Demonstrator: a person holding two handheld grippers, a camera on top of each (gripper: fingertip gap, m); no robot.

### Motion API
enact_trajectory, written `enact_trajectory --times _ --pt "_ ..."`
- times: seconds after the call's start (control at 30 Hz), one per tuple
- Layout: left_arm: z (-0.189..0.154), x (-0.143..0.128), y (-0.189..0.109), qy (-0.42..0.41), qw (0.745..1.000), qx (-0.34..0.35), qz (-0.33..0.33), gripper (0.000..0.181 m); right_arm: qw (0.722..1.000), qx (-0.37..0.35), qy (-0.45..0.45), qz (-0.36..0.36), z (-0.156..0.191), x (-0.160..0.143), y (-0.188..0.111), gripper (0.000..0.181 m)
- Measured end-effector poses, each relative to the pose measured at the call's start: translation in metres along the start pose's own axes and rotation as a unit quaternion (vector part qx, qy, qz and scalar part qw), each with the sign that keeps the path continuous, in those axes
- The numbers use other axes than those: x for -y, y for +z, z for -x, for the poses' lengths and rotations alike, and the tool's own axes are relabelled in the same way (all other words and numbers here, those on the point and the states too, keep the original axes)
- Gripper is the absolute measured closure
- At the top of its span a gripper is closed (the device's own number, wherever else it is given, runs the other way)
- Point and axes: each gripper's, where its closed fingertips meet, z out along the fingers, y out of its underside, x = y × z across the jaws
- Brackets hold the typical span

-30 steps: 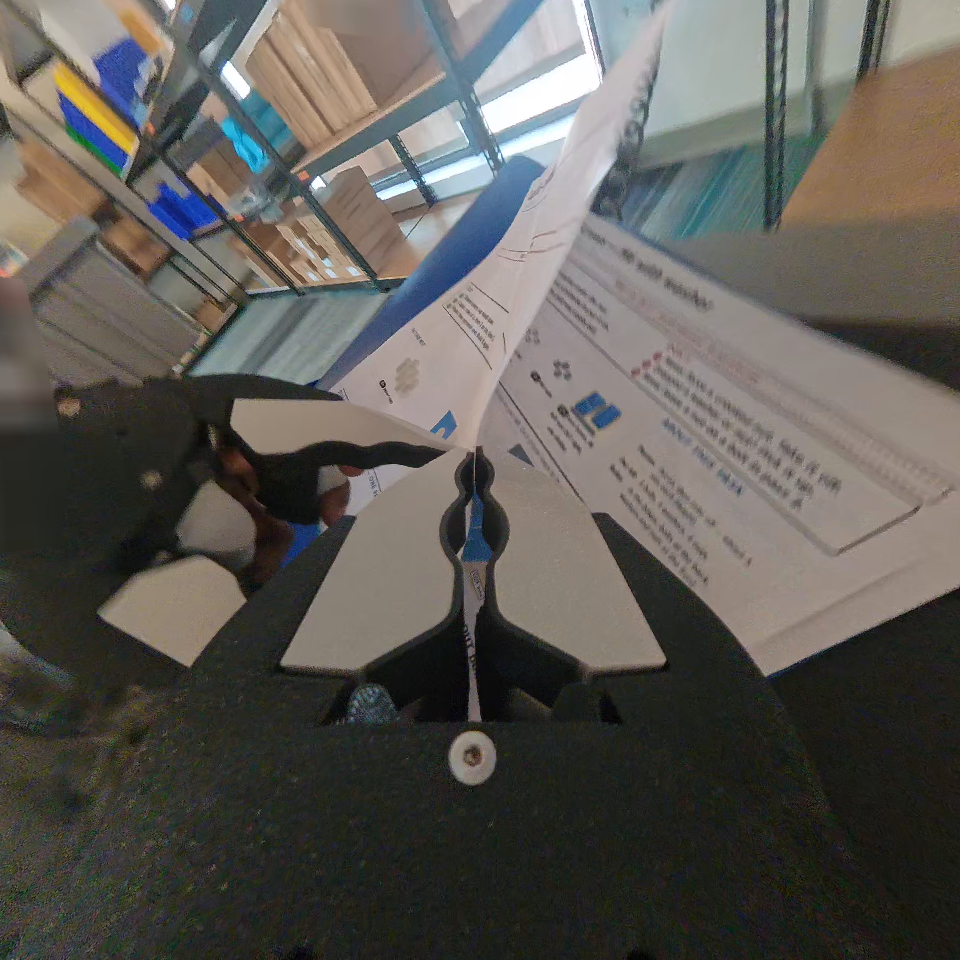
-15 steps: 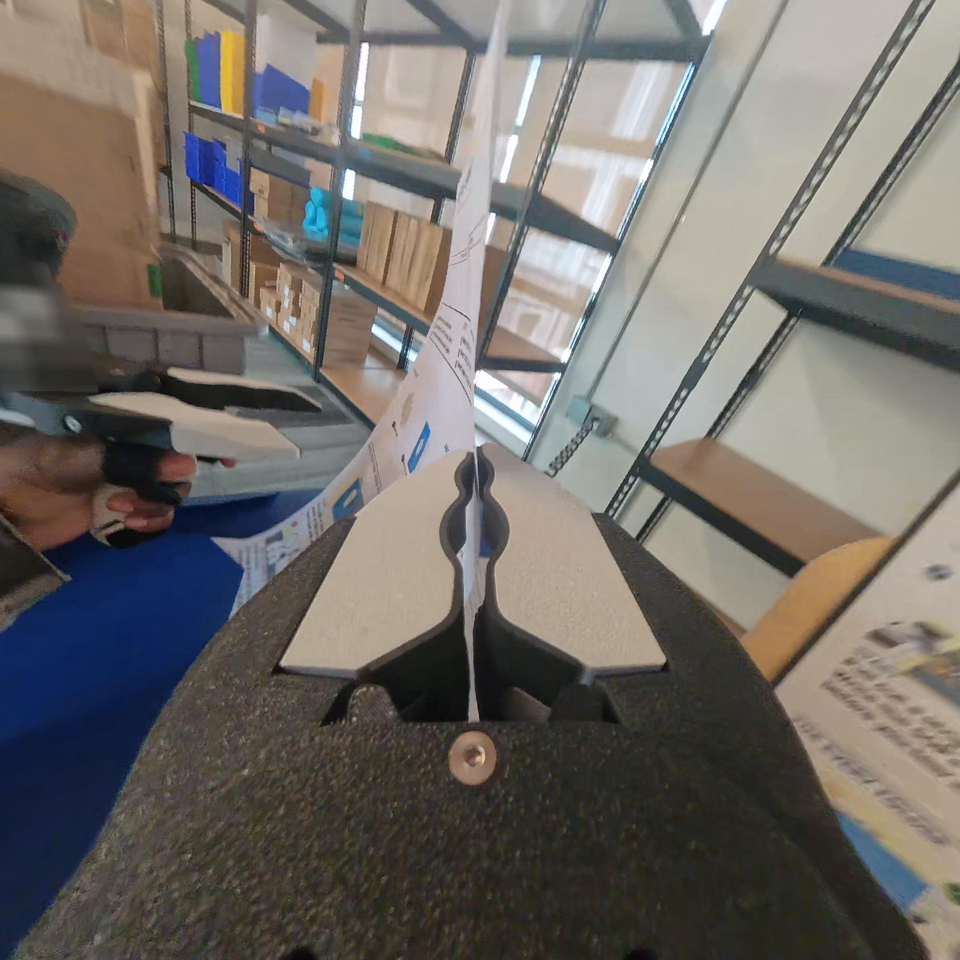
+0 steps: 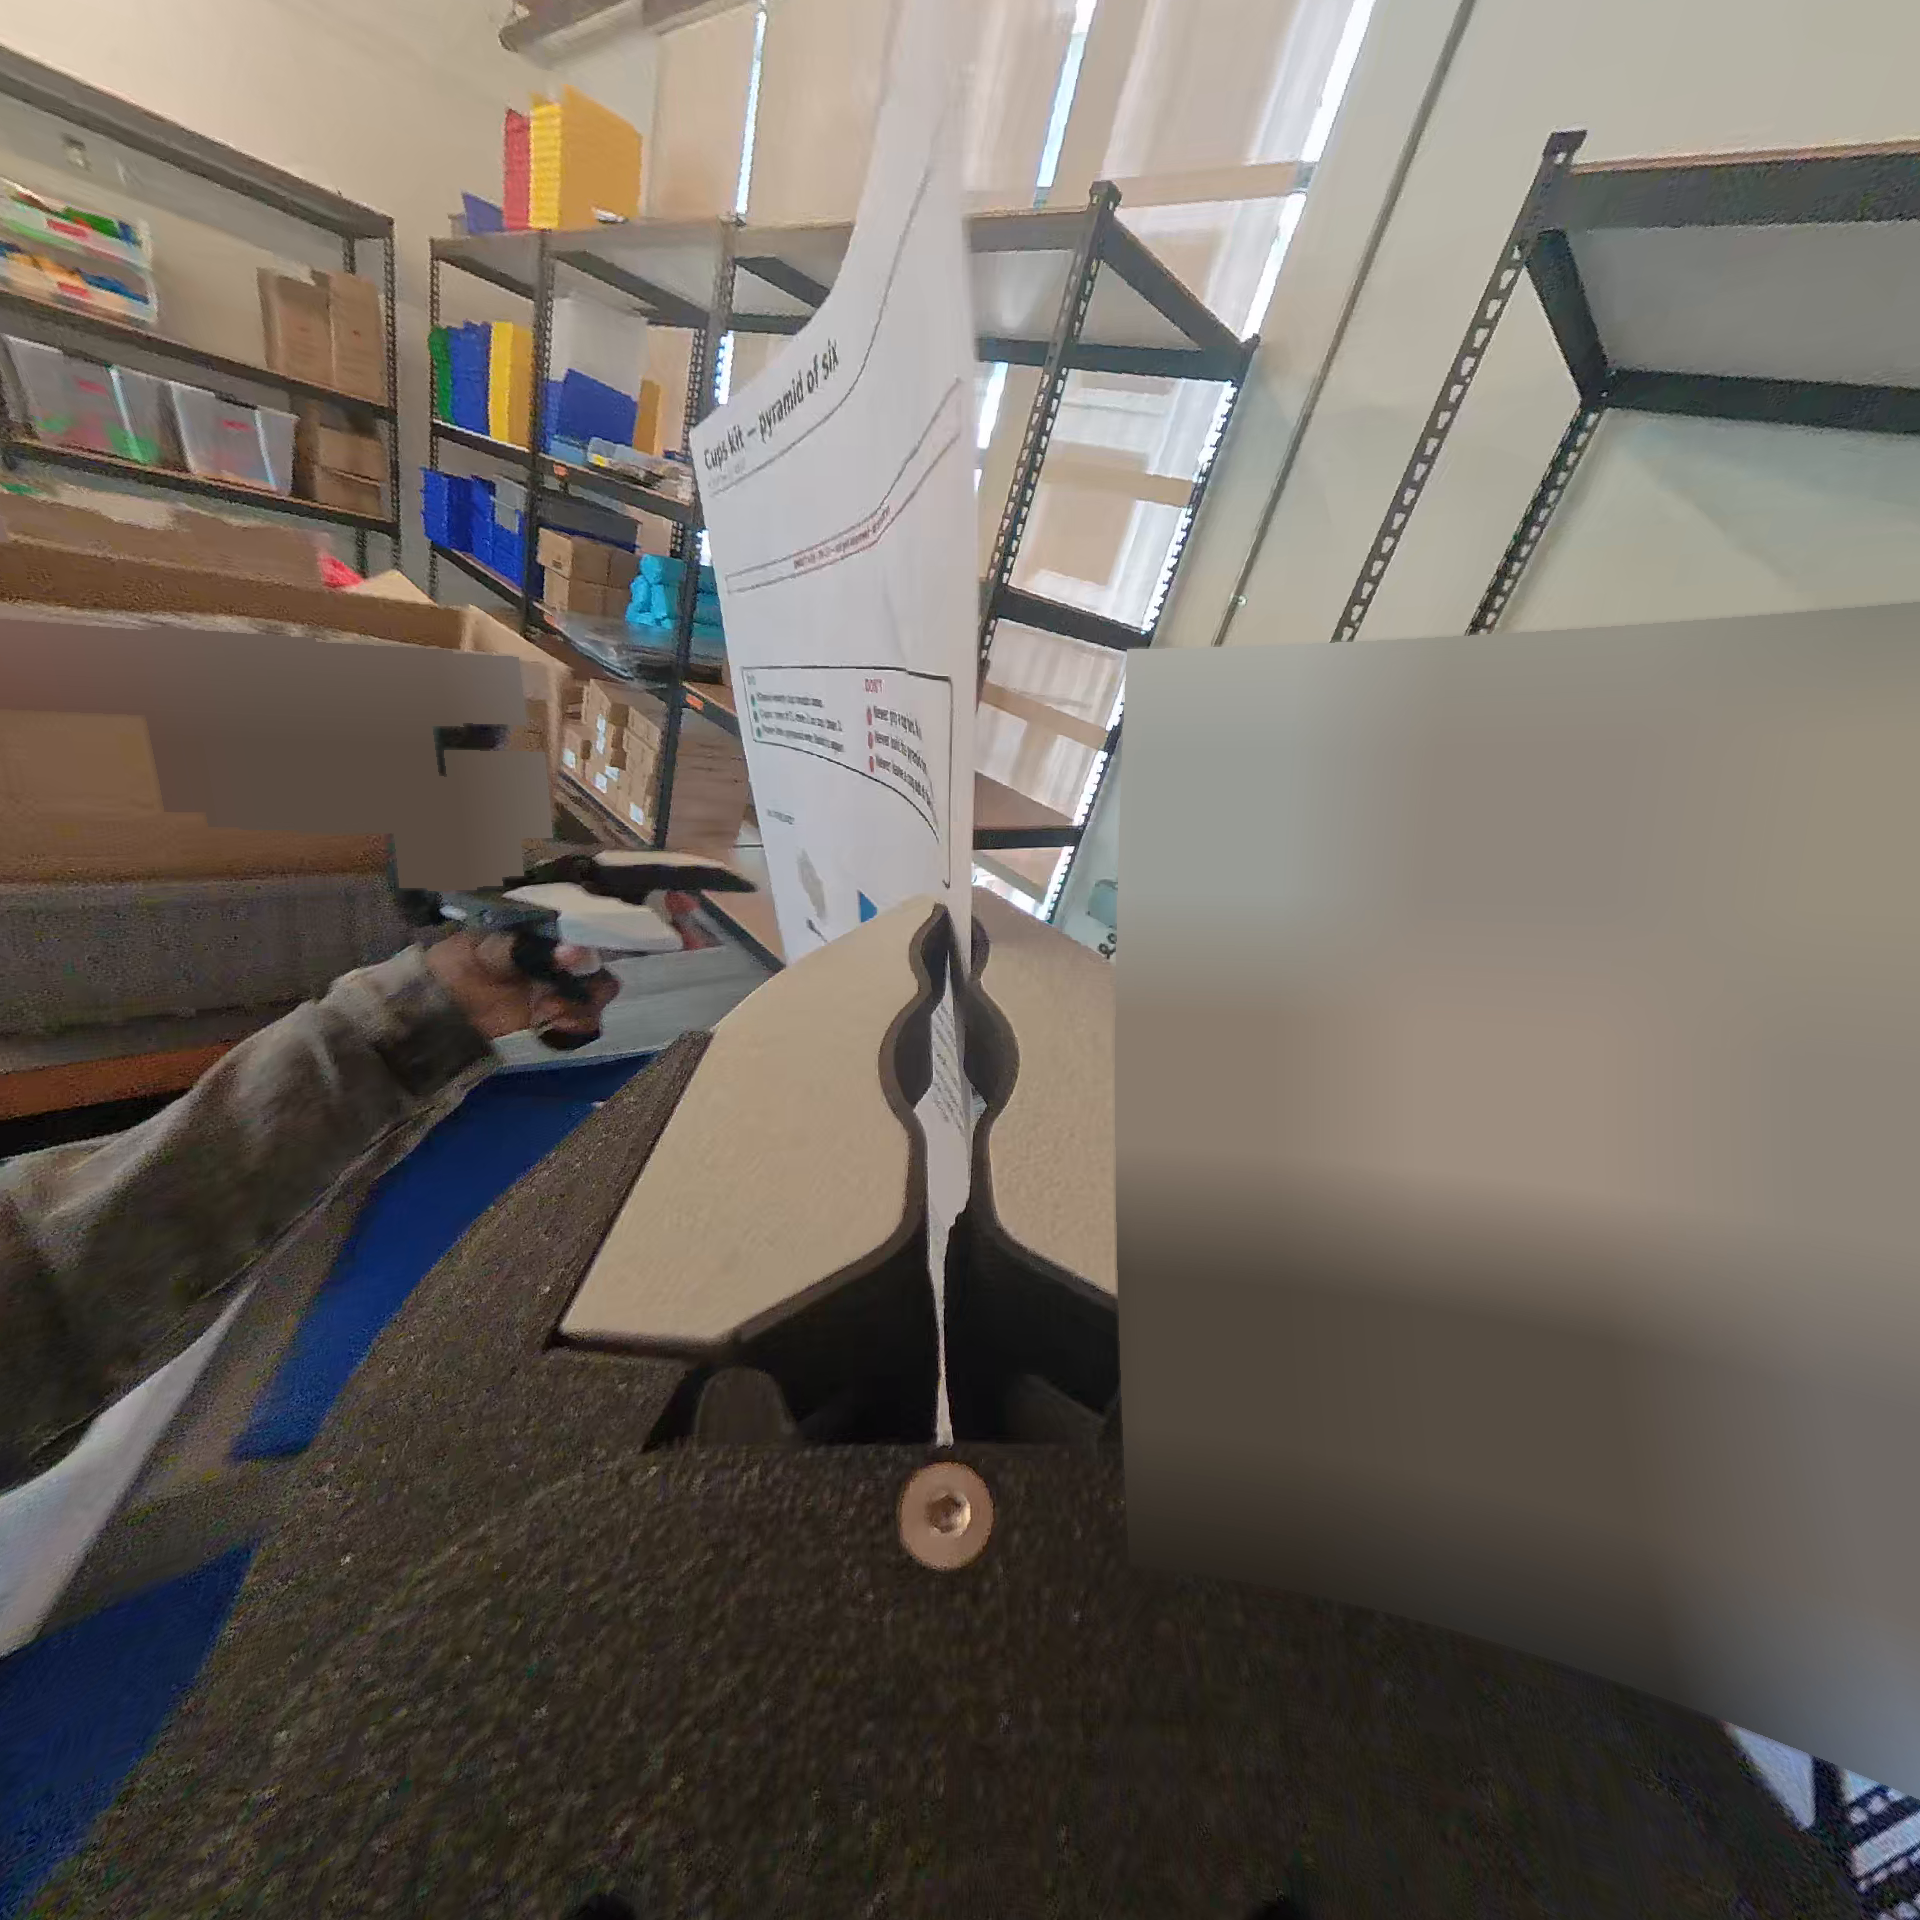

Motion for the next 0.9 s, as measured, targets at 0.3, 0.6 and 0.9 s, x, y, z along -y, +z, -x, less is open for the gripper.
enact_trajectory --times 0.3,0.6,0.9 --pt "-0.151 0.021 0.09 0.031 0.987 -0.137 0.077 0.079 0.996 0.026 0.089 0.013 -0.002 0.028 -0.14 0.181" --pt "-0.298 0.02 0.115 0.028 0.963 -0.262 0.052 0.18 0.979 0.012 0.192 0.061 -0.019 0.005 -0.233 0.181" --pt "-0.349 -0.015 0.138 -0.095 0.954 -0.209 0.193 0.18 0.963 0.008 0.203 0.174 -0.089 -0.071 -0.267 0.181"
